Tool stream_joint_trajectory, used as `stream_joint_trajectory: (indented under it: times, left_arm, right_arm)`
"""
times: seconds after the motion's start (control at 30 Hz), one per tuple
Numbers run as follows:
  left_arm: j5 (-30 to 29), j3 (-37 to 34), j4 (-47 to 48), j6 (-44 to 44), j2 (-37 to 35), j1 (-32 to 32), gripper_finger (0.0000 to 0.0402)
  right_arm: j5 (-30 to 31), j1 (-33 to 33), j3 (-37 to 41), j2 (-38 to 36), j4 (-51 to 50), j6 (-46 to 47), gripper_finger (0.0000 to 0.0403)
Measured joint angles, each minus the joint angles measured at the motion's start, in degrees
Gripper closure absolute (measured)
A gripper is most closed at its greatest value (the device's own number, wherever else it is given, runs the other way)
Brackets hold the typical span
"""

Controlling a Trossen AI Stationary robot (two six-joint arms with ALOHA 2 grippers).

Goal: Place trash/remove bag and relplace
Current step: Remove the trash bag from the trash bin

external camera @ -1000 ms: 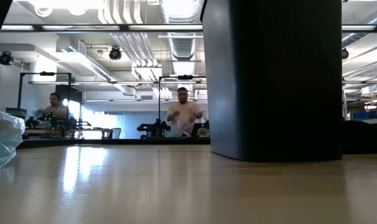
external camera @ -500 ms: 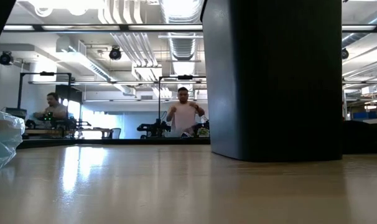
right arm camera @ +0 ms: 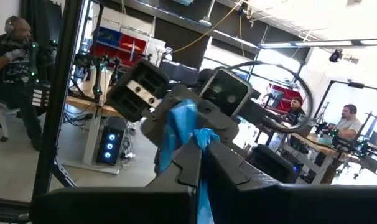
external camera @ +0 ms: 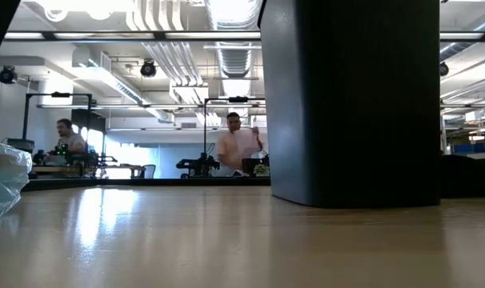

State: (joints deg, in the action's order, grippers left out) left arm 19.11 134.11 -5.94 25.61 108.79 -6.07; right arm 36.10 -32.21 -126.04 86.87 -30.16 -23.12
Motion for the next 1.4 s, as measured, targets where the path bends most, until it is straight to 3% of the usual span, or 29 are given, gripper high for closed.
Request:
stream_joint_trajectory:
  times: [0.2,0.43,0.73,1.03,1.2,1.4]
  left_arm:
    - [0.38,0.02,0.35,0.46,0.90,0.00,0.0398]
    - [5.87,0.02,0.03,3.30,0.90,-0.07,0.0378]
    - [15.00,0.02,0.22,8.03,0.63,-0.22,0.0312]
    - [17.36,-0.01,0.37,8.35,-0.68,-0.20,0.0254]
    - [17.92,-0.01,-2.05,8.23,-1.02,-0.31,0.0251]
    - [17.79,-0.01,-6.07,9.49,-1.07,-0.37,0.0277]
  right_arm:
    - [-1.28,0.51,0.09,1.71,-2.61,0.82,0.0403]
    - [-0.36,2.84,0.09,2.19,-6.98,4.94,0.0403]
    - [4.54,4.76,0.09,2.08,-12.96,10.92,0.0403]
    - [4.57,4.68,0.07,1.62,-13.22,12.68,0.0403]
    - [5.99,4.76,0.07,1.15,-14.58,13.15,0.0403]
    - [10.62,5.05,0.07,0.94,-19.10,16.56,0.0403]
